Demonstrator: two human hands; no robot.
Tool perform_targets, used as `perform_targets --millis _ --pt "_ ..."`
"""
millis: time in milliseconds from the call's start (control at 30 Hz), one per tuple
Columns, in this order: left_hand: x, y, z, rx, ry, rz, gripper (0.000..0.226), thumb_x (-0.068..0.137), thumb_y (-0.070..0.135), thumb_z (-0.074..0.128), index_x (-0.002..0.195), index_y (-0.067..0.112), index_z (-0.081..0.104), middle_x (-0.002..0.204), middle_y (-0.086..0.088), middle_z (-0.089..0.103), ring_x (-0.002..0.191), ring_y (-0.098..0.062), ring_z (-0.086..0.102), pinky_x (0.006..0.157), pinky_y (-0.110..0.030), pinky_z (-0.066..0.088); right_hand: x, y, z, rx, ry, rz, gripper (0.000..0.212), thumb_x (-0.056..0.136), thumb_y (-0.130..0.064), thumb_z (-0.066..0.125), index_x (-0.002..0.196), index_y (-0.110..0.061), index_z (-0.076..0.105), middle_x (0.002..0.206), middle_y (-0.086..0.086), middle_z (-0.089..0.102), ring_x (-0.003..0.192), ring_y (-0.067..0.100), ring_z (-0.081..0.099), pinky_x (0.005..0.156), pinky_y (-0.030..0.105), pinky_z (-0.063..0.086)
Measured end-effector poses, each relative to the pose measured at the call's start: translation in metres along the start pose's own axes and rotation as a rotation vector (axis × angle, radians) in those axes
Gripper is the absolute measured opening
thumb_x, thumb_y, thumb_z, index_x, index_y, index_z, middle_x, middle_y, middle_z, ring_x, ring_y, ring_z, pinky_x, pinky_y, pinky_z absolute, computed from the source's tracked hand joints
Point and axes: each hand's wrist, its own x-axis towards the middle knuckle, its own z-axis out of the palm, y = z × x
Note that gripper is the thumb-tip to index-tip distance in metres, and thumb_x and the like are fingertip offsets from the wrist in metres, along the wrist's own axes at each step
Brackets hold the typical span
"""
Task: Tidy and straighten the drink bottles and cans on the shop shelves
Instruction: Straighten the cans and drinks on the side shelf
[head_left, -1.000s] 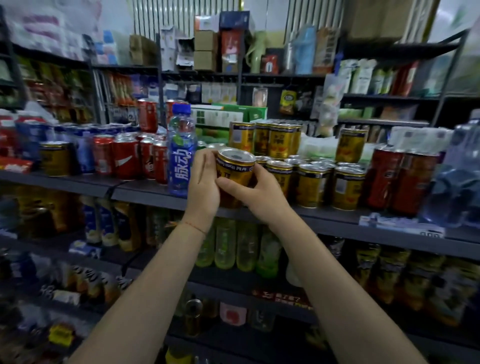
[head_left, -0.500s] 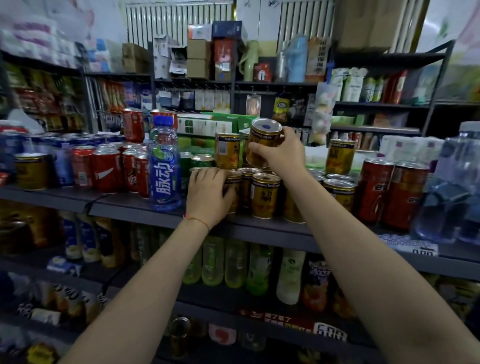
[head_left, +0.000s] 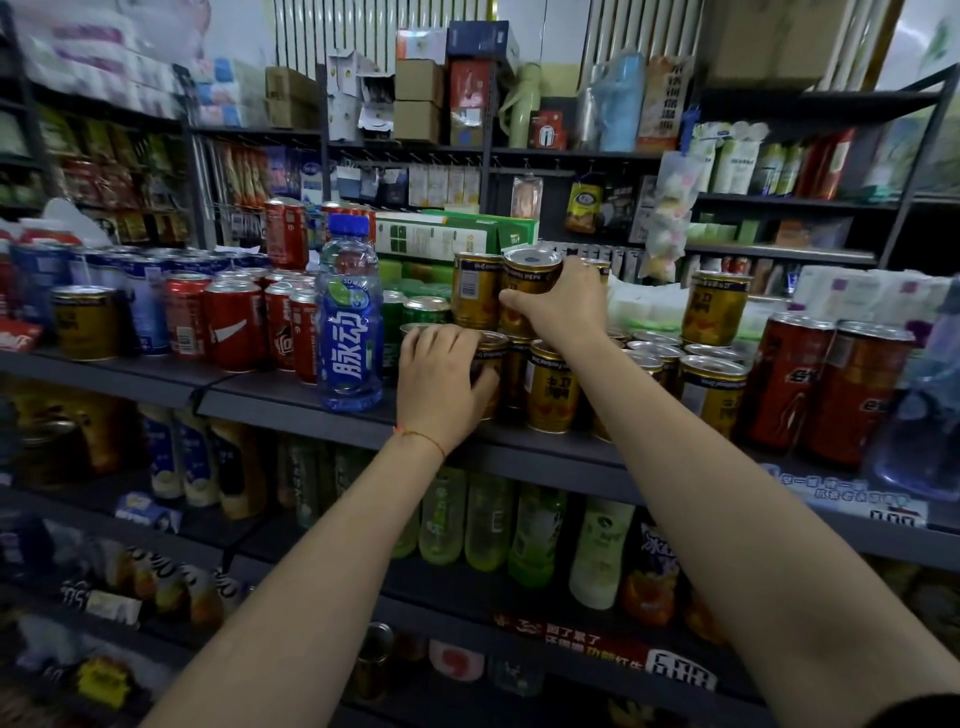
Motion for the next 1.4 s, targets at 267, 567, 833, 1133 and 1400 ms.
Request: perform_targets --millis 267,567,833,1133,1400 --pt "-0.001 -0.001 0.000 0.006 -0.003 0.003 0.032 0.089 0.036 0.058 0.114 0.016 0.062 0.120 -0.004 0.063 0.120 -0.026 0.051 0.116 -0.045 0.026 -0.012 -0.010 0.001 -0.157 -0.031 -0.040 0.066 0.088 -0.049 0.068 0.139 -0.021 0.036 0.134 0.017 0.049 0.107 0.034 0.060 0.070 0.032 0.042" --pt "-0.002 -0.002 -0.008 -0.004 -0.122 0.027 0.050 0.093 0.038 0.054 0.140 0.020 0.049 0.143 -0.004 0.051 0.139 -0.024 0.037 0.122 -0.045 0.012 -0.037 -0.018 -0.002 -0.334 0.020 -0.065 0.072 0.095 -0.043 0.053 0.156 -0.027 0.018 0.152 0.019 0.028 0.139 0.037 0.029 0.109 0.050 0.033" --pt "-0.065 -0.012 -0.043 -0.092 0.009 0.007 0.030 0.088 0.036 0.050 0.104 0.016 0.065 0.103 -0.007 0.064 0.098 -0.029 0.061 0.078 -0.042 0.050 -0.136 -0.017 0.007 0.115 0.062 -0.346 0.014 0.093 -0.023 0.054 0.089 -0.015 0.064 0.075 -0.006 0.061 0.067 0.012 0.057 0.056 0.029 0.044" --pt "-0.202 -0.043 -0.047 -0.125 -0.705 -0.529 0.026 0.097 0.037 0.051 0.086 0.019 0.067 0.087 0.002 0.068 0.080 -0.021 0.062 0.067 -0.035 0.052 -0.264 0.052 0.057 0.247 -0.599 0.133 0.023 0.092 -0.024 0.053 0.074 -0.019 0.065 0.069 0.001 0.066 0.063 0.018 0.063 0.061 0.033 0.051" --pt "-0.343 -0.064 -0.030 -0.509 -0.810 -1.152 0.026 0.103 0.022 0.046 0.096 0.013 0.070 0.085 -0.008 0.071 0.063 -0.018 0.066 0.048 -0.023 0.050 -0.399 0.139 0.108 0.196 -0.954 0.556 0.017 0.098 -0.021 0.051 0.097 -0.016 0.067 0.085 0.006 0.070 0.069 0.018 0.067 0.062 0.035 0.055"
